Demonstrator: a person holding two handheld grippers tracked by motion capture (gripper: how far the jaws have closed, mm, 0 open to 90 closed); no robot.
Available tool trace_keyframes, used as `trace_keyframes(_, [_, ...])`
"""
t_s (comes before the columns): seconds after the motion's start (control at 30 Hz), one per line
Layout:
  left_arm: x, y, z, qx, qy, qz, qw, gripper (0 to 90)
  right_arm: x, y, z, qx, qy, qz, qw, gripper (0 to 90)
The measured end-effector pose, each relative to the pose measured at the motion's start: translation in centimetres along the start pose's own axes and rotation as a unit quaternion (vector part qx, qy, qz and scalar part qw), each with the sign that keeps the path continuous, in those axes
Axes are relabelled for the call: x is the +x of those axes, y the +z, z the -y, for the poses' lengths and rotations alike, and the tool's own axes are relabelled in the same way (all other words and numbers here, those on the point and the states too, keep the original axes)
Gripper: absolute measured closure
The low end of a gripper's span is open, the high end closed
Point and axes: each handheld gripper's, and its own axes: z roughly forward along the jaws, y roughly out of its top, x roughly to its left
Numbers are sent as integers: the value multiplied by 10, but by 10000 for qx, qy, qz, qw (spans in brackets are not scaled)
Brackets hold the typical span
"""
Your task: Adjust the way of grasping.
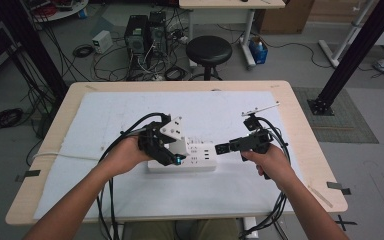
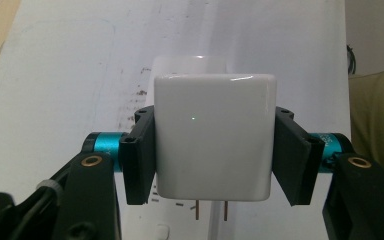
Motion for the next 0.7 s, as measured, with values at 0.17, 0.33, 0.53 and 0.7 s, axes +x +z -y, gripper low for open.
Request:
trace_keyframes(0.17, [-2,8,-6,-40,48,39,10000,423,-3,6,-2,-11,310,-281,9991,42])
trace_keyframes(0.33, [-3,14,-11,-145,29,2,9999,423,-1,10,-3,-31,411,-408,9983,42])
trace_keyframes(0.53, [-4,17,-16,-239,61,3,9997,423,4,18,-7,35,539,-502,9973,43])
trace_keyframes(0.7, [-4,20,-20,-288,79,3,9996,423,8,24,-9,128,590,-560,9966,51])
